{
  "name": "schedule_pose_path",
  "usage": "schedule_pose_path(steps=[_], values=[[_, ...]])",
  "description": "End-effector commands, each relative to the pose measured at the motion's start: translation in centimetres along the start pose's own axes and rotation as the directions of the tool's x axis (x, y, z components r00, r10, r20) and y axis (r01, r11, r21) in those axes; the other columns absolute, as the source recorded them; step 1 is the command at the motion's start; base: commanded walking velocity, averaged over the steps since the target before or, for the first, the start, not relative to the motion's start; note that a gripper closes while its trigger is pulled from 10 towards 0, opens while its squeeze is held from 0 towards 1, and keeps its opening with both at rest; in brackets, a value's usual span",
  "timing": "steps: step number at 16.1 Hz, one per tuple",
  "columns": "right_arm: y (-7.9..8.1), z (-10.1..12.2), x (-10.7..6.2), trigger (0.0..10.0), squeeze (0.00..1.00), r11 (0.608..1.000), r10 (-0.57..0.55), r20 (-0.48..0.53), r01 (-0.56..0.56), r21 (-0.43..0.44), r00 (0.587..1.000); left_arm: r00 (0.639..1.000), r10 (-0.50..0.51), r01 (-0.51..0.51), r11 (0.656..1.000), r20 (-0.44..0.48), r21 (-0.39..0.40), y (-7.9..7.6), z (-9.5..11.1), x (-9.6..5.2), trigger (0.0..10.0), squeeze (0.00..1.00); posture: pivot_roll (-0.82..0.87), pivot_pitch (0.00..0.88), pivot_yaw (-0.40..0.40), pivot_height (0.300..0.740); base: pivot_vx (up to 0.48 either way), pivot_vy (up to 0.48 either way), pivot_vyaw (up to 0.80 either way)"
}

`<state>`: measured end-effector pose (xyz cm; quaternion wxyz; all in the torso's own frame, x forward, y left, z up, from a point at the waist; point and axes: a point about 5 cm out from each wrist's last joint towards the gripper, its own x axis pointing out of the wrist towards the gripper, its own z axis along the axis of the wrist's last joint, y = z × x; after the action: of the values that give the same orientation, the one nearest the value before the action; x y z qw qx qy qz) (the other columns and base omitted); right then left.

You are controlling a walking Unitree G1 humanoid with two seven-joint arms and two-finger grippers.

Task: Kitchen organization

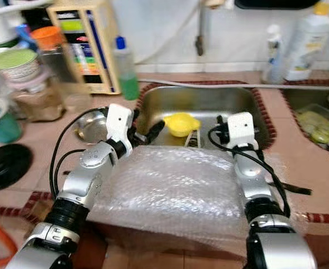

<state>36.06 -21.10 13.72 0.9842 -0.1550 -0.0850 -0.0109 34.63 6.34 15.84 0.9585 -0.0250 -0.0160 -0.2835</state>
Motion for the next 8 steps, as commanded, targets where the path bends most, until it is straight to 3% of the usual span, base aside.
schedule_pose_path(steps=[1,2,4,8], values=[[0.8,0.7,0.0,10.0,0.00,0.999,0.026,0.041,-0.027,0.017,0.999,0.999,0.036,-0.036,0.999,-0.002,-0.013,0.5,-0.1,-0.5,10.0,0.00,0.03,0.000,0.123,0.740,0.000,0.000,-0.80],[1.1,1.0,-0.2,10.0,0.00,0.999,0.036,0.060,-0.038,0.031,0.998,0.998,0.055,-0.055,0.998,0.005,-0.023,0.6,-0.2,-0.8,10.0,0.00,0.02,0.000,0.123,0.740,0.000,0.000,-0.80],[1.5,1.6,-0.9,10.0,0.00,0.997,0.065,0.103,-0.068,0.025,0.993,0.989,0.143,-0.140,0.987,0.025,-0.078,1.0,0.0,-1.7,10.0,0.00,0.01,0.000,0.116,0.740,0.000,0.000,0.00],[1.1,2.3,-2.1,10.0,0.00,0.996,0.062,0.104,-0.069,0.062,0.993,0.975,0.219,-0.217,0.973,0.019,-0.072,1.5,-0.7,-3.2,10.0,0.00,0.02,0.000,0.064,0.740,0.000,0.000,0.00]])
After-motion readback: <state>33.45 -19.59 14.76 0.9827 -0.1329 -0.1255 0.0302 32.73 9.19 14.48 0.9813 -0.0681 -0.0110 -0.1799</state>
